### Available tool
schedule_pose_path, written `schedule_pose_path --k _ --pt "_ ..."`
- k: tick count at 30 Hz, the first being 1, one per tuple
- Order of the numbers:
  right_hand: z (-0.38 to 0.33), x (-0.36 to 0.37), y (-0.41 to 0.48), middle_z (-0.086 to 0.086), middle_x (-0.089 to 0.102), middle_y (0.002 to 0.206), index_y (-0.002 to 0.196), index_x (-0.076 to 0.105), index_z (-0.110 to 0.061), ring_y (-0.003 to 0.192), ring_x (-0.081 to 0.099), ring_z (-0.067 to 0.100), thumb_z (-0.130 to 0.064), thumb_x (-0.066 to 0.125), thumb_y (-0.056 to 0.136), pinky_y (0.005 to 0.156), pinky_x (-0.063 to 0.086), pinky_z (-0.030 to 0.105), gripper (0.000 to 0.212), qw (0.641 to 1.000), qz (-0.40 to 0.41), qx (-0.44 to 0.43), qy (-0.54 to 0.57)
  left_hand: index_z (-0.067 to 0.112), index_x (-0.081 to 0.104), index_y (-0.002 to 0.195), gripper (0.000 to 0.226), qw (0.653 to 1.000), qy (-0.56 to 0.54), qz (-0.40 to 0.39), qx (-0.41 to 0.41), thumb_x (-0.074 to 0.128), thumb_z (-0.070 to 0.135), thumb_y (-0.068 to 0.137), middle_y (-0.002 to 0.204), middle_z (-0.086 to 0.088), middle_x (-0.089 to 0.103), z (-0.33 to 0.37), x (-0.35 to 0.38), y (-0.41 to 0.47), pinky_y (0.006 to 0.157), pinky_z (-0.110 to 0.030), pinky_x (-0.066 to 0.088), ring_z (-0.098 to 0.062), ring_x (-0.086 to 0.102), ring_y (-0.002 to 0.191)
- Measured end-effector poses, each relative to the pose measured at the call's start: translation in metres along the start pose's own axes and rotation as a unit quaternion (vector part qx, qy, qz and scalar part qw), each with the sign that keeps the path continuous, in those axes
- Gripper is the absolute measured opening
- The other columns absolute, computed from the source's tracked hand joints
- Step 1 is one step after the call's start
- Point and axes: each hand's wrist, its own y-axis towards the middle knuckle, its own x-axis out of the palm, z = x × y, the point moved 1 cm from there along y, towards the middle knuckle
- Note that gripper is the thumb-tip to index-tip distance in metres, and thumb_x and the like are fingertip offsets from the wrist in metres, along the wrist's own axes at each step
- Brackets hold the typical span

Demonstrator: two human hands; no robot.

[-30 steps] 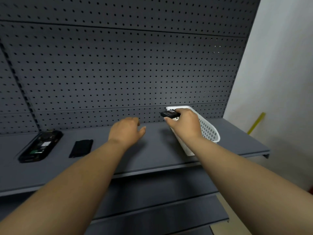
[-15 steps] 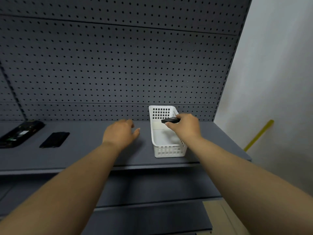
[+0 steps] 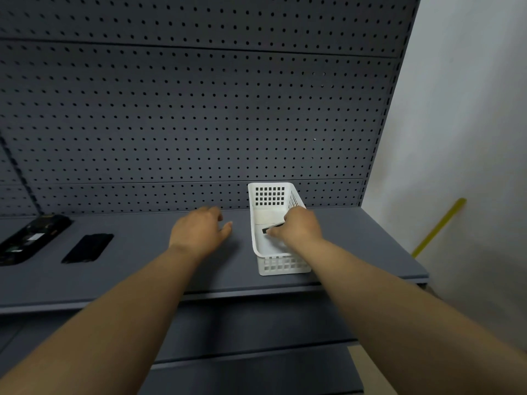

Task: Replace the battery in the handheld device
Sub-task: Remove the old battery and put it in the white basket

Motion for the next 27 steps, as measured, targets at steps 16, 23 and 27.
schedule_pose_path --k 16,23,27 --pt "-0.013 0.002 0.009 0.007 0.062 0.094 0.096 0.061 -0.005 0.097 0.062 0.025 -0.031 0.074 0.077 0.068 0.044 0.027 0.034 0.991 -0.082 0.036 -0.101 0.013 0.056 0.120 0.042 1.000 0.006 -0.015 0.017 0.046 0.044 0.092 0.122 -0.008 0.062 -0.019 0.003 0.013 0.086 -0.035 0.050 -0.025 0.059 0.109" --pt "-0.019 -0.017 0.005 0.008 0.057 0.131 0.127 0.054 -0.005 0.122 0.054 0.025 -0.027 0.070 0.083 0.094 0.046 0.032 0.051 1.000 -0.006 -0.011 -0.015 0.013 0.056 0.119 0.042 1.000 0.009 -0.004 0.018 0.047 0.043 0.092 0.121 -0.009 0.063 -0.017 -0.004 0.011 0.085 -0.036 0.050 -0.026 0.060 0.108" --pt "-0.023 -0.022 -0.001 0.006 0.052 0.140 0.138 0.046 -0.011 0.129 0.049 0.024 -0.025 0.067 0.085 0.101 0.042 0.032 0.058 0.998 0.022 -0.055 -0.003 0.013 0.056 0.122 0.043 1.000 0.017 0.005 0.017 0.046 0.043 0.092 0.123 -0.009 0.062 -0.014 -0.012 0.006 0.086 -0.035 0.048 -0.027 0.059 0.109"
